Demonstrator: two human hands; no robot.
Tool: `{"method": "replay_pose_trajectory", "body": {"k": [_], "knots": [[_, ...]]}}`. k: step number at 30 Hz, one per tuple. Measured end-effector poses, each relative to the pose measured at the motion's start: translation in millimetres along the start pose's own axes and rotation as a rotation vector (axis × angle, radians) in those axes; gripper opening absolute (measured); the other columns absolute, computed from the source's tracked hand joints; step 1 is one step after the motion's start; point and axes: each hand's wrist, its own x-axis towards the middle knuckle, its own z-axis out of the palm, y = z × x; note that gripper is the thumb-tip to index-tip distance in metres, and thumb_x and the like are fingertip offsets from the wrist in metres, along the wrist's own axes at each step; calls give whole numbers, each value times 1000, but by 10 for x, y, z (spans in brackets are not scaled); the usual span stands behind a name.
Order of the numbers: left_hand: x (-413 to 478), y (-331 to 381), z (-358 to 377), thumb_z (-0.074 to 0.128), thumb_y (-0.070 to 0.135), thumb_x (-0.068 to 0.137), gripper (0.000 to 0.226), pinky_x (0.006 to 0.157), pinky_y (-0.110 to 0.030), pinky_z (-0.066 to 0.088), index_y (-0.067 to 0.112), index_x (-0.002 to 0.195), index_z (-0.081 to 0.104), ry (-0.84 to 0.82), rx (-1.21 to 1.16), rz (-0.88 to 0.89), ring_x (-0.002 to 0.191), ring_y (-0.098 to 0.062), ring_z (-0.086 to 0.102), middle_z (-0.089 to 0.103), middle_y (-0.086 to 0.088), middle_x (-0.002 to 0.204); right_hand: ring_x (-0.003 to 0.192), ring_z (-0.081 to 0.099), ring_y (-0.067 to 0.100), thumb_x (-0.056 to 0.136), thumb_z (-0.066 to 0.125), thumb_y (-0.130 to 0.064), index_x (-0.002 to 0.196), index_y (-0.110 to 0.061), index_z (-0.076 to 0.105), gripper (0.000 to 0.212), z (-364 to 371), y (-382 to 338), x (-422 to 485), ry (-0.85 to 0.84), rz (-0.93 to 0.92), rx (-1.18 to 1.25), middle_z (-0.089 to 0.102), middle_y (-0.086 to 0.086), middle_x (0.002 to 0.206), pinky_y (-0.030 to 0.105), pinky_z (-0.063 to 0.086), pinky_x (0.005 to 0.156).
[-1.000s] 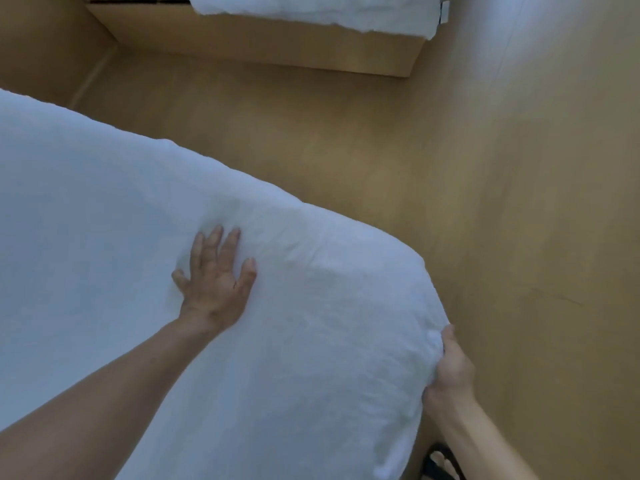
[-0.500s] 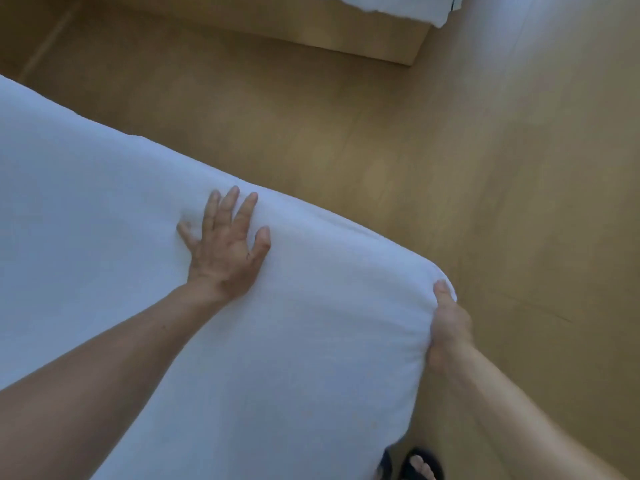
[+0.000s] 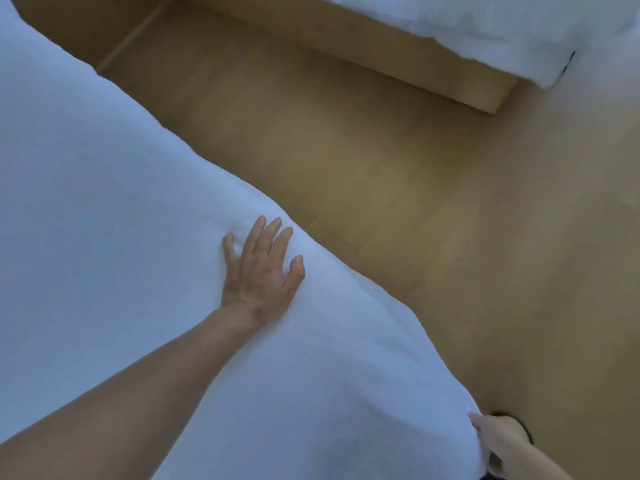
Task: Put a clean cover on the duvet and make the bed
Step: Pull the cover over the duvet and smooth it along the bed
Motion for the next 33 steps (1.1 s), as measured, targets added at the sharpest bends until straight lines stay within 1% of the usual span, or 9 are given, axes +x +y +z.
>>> {"method": "replay_pose_trajectory", "body": {"k": [2, 7, 13, 17, 21, 23, 25, 29, 33], "knots": [[18, 4, 30, -2, 55, 84, 84, 118, -53, -2, 21, 154, 30, 4, -14, -8, 153, -12, 2, 16, 6, 165, 96, 59, 33, 91, 67, -33, 94, 1, 60, 35, 131, -607, -188, 54, -252, -191, 66, 18, 103, 34, 41, 84], [131, -23, 34, 14, 52, 91, 72, 118, -51, 1, 19, 149, 42, 49, -99, -39, 152, -15, 14, 29, 2, 162, 126, 41, 4, 96, 52, -53, 143, -33, 46, 51, 1002, -1896, -858, -523, -672, -51, 41, -22, 134, 29, 29, 108], [303, -282, -152, 22, 49, 95, 66, 118, -53, 9, 15, 148, 43, 120, -95, -262, 151, -20, 19, 31, -4, 160, 74, 63, 5, 98, 35, -61, 86, -17, 68, 57, 981, -2069, -1208, -783, -787, -540, 69, -13, 79, 21, 44, 70], [366, -337, -285, 13, 54, 94, 71, 119, -53, 5, 21, 154, 31, 66, -105, -374, 152, -16, 7, 19, 1, 165, 46, 35, 6, 105, 41, -32, 56, -17, 40, 52, 520, -2460, -940, -437, -888, -600, 38, -12, 44, 28, 28, 53], [377, -460, -439, -1, 63, 85, 81, 117, -55, 0, 31, 158, 14, -51, -162, -621, 152, -13, -9, -1, 5, 167, 82, 65, 17, 105, 42, -25, 102, -16, 72, 32, 479, -2619, -796, -291, -941, -923, 71, -3, 84, 30, 37, 68], [418, -572, -441, 4, 69, 88, 76, 118, -57, -1, 38, 157, 2, -173, -252, -755, 151, -13, -17, -15, 10, 165, 96, 59, -7, 103, 49, -15, 119, -28, 65, 27, 611, -2624, -787, -367, -1080, -979, 64, -25, 104, 20, 39, 75], [521, -673, -433, 20, 63, 98, 64, 119, -58, -3, 44, 155, -1, -287, -388, -791, 150, -12, -20, -20, 14, 163, 114, 45, -21, 104, 31, -48, 131, -38, 51, 35, 752, -2851, -898, -461, -1048, -1153, 50, -34, 131, 13, 37, 90], [751, -1074, -637, 31, 55, 102, 51, 114, -44, 26, 40, 151, 31, -180, -514, -806, 142, -23, 25, 28, 8, 157, 82, 63, 13, 92, 35, -66, 93, -22, 58, 50, 1574, -3378, -1508, -621, -876, -1003, 64, -3, 89, 31, 49, 79], [966, -1535, -793, 33, 50, 102, 57, 116, -44, 24, 29, 154, 25, 44, -508, -908, 147, -21, 17, 21, 5, 161, 114, 59, 15, 89, 52, -68, 124, -30, 52, 52, 2570, -3831, -2234, -806, -843, -672, 63, -14, 115, 35, 46, 100]]}}
